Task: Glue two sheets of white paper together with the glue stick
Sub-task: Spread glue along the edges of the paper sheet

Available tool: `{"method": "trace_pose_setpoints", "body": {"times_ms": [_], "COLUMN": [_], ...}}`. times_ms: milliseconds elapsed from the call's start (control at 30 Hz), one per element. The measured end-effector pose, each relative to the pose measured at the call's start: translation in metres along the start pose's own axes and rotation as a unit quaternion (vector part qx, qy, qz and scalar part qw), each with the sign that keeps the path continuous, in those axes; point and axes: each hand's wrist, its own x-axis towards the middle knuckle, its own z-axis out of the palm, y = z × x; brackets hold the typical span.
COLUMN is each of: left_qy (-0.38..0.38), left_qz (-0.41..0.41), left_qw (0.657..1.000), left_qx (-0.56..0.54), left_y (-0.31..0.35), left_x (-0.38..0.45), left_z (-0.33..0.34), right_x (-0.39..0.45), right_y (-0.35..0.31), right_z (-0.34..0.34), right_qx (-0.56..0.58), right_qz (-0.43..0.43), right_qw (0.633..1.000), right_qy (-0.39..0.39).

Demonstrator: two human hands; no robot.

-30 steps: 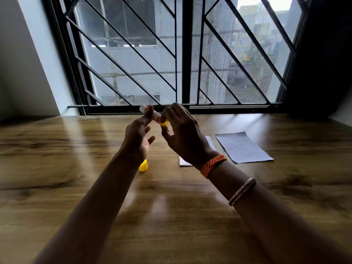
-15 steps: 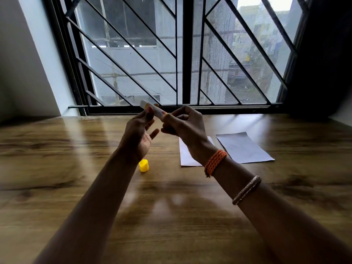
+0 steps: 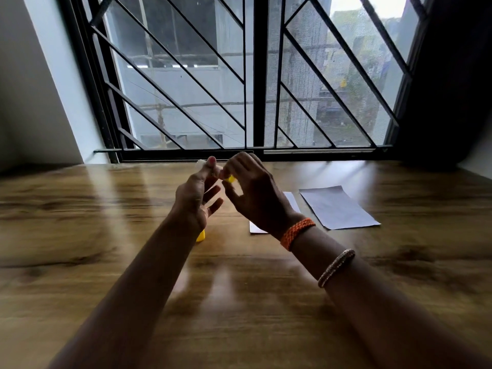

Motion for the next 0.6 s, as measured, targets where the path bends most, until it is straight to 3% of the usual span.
{"method": "trace_pose_setpoints", "body": {"times_ms": [67, 133, 200, 267, 300, 367, 500, 600], "left_qy": [-0.016, -0.051, -0.085, -0.091, -0.086, -0.072, -0.034, -0.018], "left_qz": [0.005, 0.018, 0.038, 0.053, 0.058, 0.063, 0.06, 0.056], "left_qw": [1.0, 0.997, 0.992, 0.991, 0.991, 0.993, 0.997, 0.997], "left_qx": [-0.022, -0.054, -0.081, -0.088, -0.085, -0.065, -0.045, -0.046], "left_y": [0.0036, 0.0082, 0.0107, 0.0104, 0.0096, 0.0075, 0.0032, 0.0009], "left_x": [0.0003, 0.0006, -0.0003, -0.0011, -0.0009, 0.0003, 0.0017, 0.001], "left_z": [-0.0005, -0.0011, -0.0013, -0.0014, -0.0012, -0.0002, 0.0023, 0.0044], "right_x": [0.0035, 0.0076, 0.0104, 0.0112, 0.0113, 0.0096, 0.0062, 0.0049], "right_y": [-0.0033, -0.0064, -0.0075, -0.0069, -0.0062, -0.0053, -0.0069, -0.0082], "right_z": [0.0025, 0.0035, 0.002, 0.0002, -0.0004, 0.001, 0.0051, 0.0081], "right_qx": [0.117, 0.214, 0.384, 0.525, 0.54, 0.504, 0.306, 0.259], "right_qz": [0.128, 0.277, 0.396, 0.453, 0.468, 0.469, 0.391, 0.346], "right_qw": [0.983, 0.932, 0.83, 0.716, 0.695, 0.721, 0.865, 0.898], "right_qy": [0.061, 0.094, 0.082, 0.075, 0.076, 0.075, 0.072, 0.085]}}
